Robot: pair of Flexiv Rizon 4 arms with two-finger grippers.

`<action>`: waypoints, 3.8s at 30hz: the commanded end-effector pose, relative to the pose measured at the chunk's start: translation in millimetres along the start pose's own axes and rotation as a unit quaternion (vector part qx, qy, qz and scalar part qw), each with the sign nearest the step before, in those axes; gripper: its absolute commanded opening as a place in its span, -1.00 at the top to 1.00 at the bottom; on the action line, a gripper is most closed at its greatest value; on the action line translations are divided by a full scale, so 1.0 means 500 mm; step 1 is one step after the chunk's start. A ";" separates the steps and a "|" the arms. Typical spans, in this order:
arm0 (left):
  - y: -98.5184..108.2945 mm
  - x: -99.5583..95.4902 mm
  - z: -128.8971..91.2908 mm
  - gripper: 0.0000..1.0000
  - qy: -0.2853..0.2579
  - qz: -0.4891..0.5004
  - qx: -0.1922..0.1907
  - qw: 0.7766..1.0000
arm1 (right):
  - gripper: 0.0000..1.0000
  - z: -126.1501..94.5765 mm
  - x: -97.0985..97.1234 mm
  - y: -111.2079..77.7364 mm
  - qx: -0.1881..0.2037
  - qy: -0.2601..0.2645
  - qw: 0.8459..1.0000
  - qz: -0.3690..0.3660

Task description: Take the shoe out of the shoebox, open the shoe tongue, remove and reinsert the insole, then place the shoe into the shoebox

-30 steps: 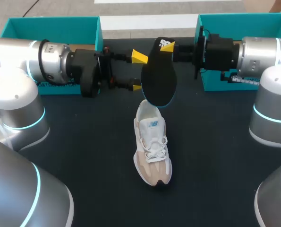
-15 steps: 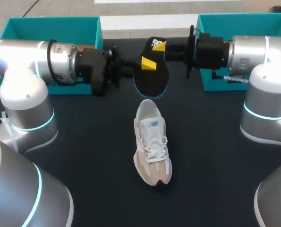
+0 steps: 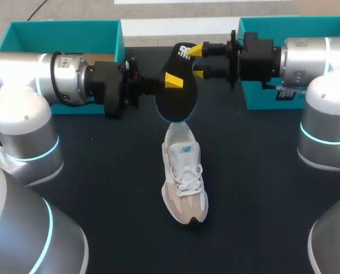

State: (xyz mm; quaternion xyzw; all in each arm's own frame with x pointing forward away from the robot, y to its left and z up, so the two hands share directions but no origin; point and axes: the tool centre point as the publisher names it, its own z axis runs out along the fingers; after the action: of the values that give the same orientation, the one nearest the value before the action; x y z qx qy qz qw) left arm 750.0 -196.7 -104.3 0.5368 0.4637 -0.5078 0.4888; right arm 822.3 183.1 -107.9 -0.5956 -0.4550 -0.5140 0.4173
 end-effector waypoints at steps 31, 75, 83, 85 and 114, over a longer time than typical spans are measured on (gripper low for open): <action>-0.019 -0.040 -0.120 1.00 -0.008 0.000 -0.018 1.000 | -1.00 -0.186 -0.038 -0.083 0.067 0.015 0.993 -0.093; -0.043 -0.085 -0.142 1.00 -0.012 -0.497 -0.030 0.867 | -1.00 -0.187 -0.035 -0.083 0.066 0.012 0.993 -0.093; -0.043 -0.085 -0.142 1.00 -0.012 -0.497 -0.030 0.867 | -1.00 -0.187 -0.035 -0.083 0.066 0.012 0.993 -0.093; -0.041 -0.079 -0.139 1.00 -0.003 -0.555 -0.036 0.831 | -1.00 -0.187 -0.035 -0.083 0.066 0.012 0.993 -0.093; -0.032 -0.105 -0.147 1.00 -0.021 -0.928 -0.028 0.371 | -1.00 -0.187 -0.035 -0.083 0.066 0.012 0.993 -0.093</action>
State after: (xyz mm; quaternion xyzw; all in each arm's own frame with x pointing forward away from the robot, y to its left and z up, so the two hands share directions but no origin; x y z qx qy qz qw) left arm 737.7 -121.9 -52.2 -0.1326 0.7111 -0.6749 -0.1457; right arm 759.6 99.1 -112.1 -0.5148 -0.5366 -0.5263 0.4125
